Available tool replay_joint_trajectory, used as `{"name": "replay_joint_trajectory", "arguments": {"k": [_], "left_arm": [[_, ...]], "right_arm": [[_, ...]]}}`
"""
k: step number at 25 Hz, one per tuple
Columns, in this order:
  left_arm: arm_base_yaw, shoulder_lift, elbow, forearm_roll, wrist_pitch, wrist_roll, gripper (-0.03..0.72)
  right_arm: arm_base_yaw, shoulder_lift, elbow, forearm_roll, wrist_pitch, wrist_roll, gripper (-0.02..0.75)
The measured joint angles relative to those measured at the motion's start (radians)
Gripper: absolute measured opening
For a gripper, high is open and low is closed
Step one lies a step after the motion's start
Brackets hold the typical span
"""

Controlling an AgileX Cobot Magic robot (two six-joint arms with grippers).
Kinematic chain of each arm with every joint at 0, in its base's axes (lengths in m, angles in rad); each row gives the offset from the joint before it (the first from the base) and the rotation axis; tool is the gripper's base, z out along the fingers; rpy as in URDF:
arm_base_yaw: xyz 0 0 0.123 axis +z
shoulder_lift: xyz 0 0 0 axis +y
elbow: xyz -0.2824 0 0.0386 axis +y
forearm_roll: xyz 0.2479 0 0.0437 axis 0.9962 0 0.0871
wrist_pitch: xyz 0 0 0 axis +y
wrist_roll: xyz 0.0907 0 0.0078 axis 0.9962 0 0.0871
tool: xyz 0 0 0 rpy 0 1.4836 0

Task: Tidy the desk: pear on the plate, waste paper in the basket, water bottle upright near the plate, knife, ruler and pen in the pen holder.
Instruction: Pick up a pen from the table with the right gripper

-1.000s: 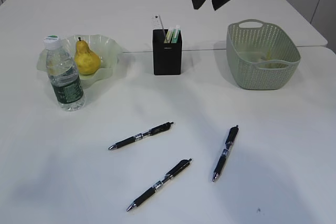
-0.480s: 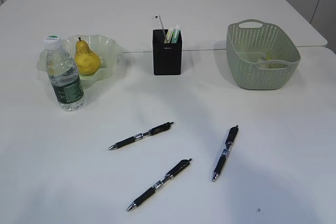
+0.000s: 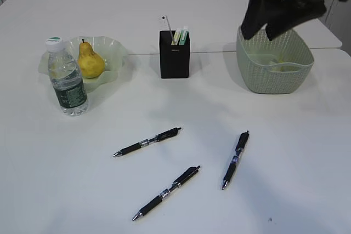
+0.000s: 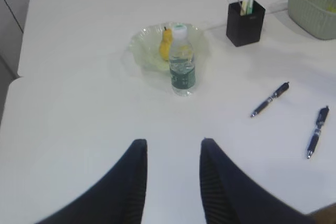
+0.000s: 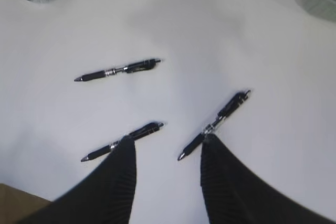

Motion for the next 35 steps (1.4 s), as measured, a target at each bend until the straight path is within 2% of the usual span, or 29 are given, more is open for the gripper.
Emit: {"name": "replay_joint_trajectory", "arguments": {"k": [5, 10, 16, 22, 26, 31, 35], "left_arm": [[0.0, 0.0, 0.032, -0.014, 0.002, 0.006, 0.237], [0.0, 0.0, 0.032, -0.014, -0.026, 0.006, 0.238], [0.0, 0.0, 0.032, -0.012, -0.035, 0.006, 0.239], [0.0, 0.0, 0.032, -0.011, -0.035, 0.006, 0.241], [0.0, 0.0, 0.032, -0.008, -0.035, -0.041, 0.241], [0.0, 0.0, 0.032, -0.008, -0.035, -0.059, 0.241], [0.0, 0.0, 0.032, -0.008, -0.033, -0.061, 0.241]], "right_arm": [[0.0, -0.054, 0.151, -0.014, 0.0, 0.158, 0.334], [0.0, -0.076, 0.297, -0.056, -0.063, 0.301, 0.334], [0.0, -0.077, 0.407, -0.054, -0.115, 0.345, 0.335], [0.0, -0.077, 0.441, -0.041, -0.197, 0.39, 0.334], [0.0, -0.051, 0.441, -0.025, -0.213, 0.419, 0.341], [0.0, 0.016, 0.441, 0.023, -0.238, 0.426, 0.436], [0.0, 0.043, 0.441, 0.042, -0.259, 0.426, 0.458]]}}
